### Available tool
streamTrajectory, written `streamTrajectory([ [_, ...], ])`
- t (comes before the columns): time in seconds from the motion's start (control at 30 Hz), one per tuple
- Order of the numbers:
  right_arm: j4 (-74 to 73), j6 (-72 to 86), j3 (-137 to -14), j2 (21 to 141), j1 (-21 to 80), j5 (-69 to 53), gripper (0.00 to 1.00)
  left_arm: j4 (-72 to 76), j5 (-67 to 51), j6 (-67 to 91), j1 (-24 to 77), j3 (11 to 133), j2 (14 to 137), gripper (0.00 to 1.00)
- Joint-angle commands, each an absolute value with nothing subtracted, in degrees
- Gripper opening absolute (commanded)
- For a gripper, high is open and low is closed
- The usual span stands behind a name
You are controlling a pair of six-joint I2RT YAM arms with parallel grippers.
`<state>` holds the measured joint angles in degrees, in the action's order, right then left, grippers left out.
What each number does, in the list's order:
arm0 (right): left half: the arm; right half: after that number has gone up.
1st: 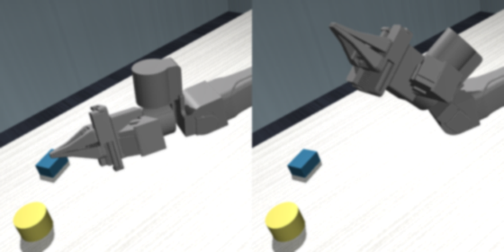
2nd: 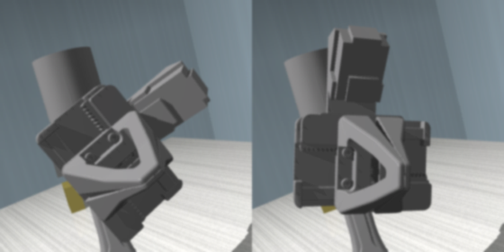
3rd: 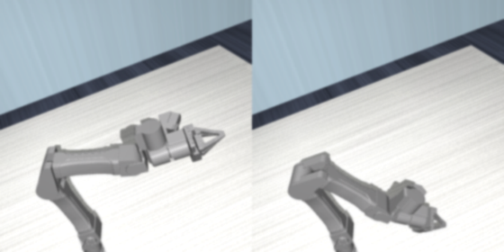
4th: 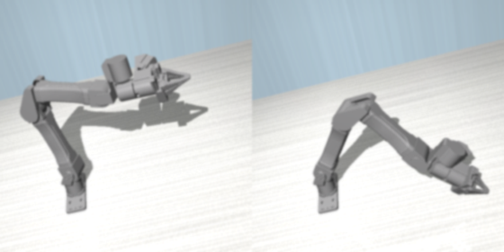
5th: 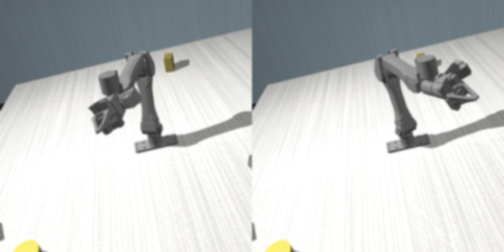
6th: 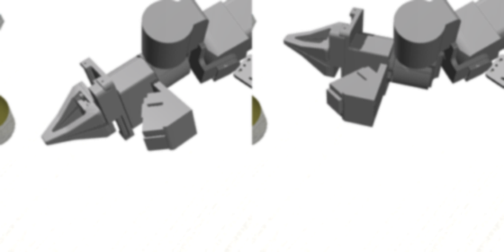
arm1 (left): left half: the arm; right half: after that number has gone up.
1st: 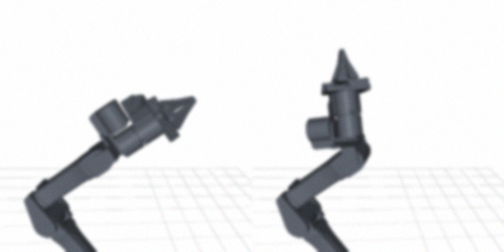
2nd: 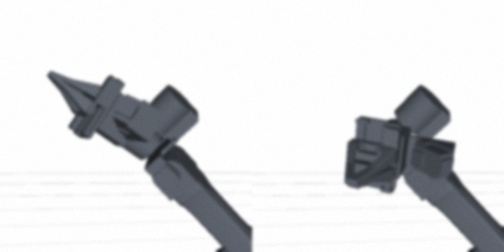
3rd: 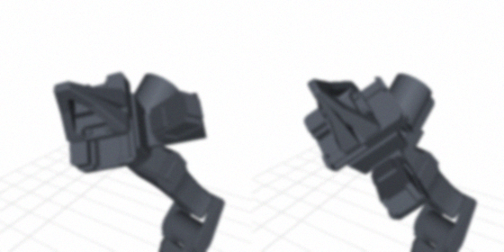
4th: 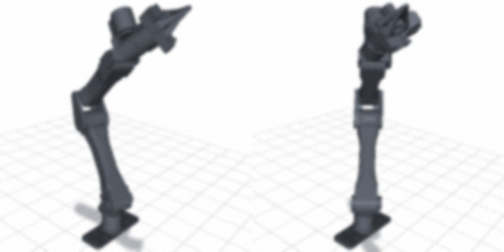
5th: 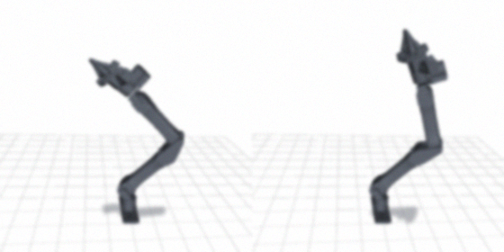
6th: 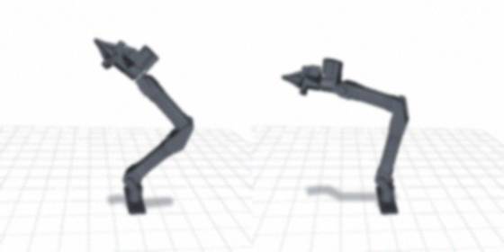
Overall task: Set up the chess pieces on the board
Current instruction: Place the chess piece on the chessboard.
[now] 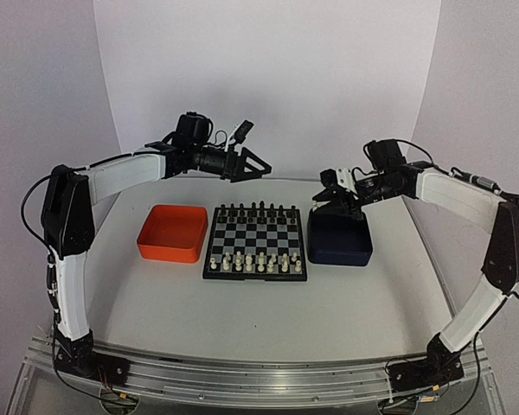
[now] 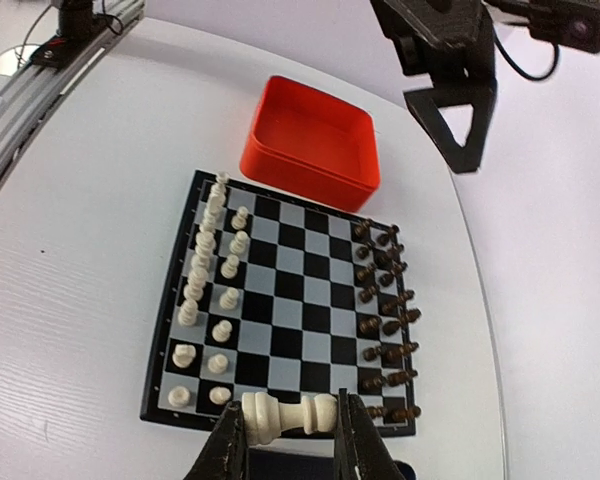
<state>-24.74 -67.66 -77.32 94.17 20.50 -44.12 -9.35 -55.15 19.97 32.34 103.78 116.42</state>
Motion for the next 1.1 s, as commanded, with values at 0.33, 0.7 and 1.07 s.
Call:
streamTrajectory([
  [0.33, -25.2, -66.9, -77.0, 91.0, 26.1, -51.2, 0.16, -3.2, -75.5, 26.4, 39.2, 104.7, 119.0, 0.77],
  [0.7, -25.2, -66.7, -76.2, 90.1, 27.8, -52.4, 0.17, -1.6, -79.9, 32.9, 39.9, 108.5, 123.4, 0.64],
  [1.07, -25.2, -66.6, -76.3, 90.9, 28.9, -52.0, 0.17, 7.1, -82.0, 40.3, 41.0, 107.3, 124.3, 0.52],
])
